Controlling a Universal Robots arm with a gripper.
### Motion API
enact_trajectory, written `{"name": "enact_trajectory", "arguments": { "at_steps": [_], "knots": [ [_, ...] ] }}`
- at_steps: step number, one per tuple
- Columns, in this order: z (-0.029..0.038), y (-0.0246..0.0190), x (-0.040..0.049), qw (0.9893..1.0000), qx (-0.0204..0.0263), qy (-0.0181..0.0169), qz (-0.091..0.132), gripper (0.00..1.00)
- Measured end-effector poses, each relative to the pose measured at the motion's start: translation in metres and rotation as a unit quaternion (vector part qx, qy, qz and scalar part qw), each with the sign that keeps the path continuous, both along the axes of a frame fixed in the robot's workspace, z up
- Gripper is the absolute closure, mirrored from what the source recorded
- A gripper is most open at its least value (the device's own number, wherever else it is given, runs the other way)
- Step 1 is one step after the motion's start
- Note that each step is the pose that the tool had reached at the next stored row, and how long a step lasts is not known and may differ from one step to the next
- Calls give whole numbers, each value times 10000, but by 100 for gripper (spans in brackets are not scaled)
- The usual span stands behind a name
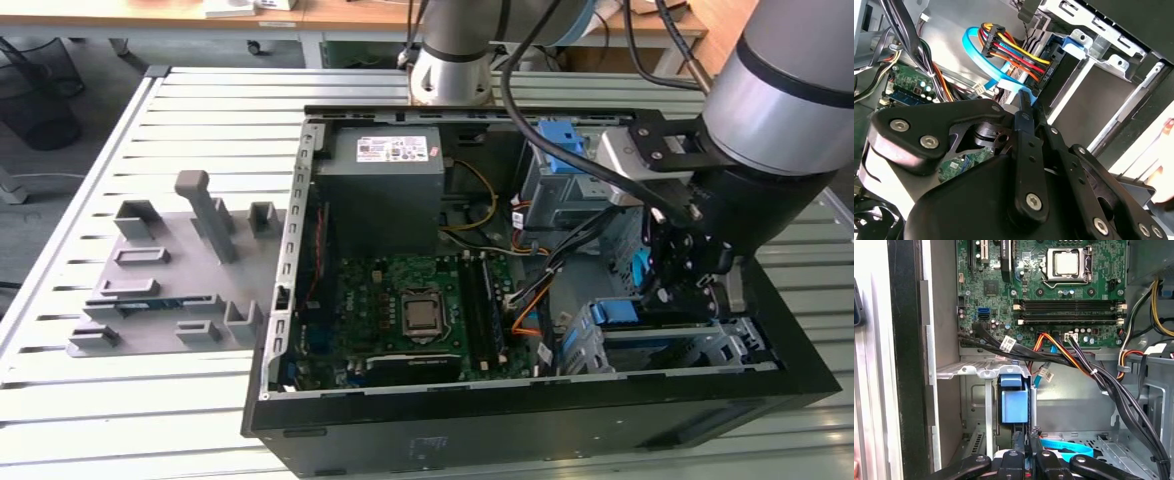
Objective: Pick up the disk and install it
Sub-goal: 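Insert the second disk wire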
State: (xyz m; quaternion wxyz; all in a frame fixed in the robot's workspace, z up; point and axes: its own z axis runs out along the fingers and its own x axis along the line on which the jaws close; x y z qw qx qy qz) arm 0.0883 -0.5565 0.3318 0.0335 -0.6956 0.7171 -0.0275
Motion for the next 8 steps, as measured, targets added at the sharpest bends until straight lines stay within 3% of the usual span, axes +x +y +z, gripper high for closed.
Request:
{"name": "enact_trajectory", "arguments": {
  "at_steps": [8],
  "knots": [
    [-35, 0, 1, 10000, 1, 0, 0, 84]
  ]
}}
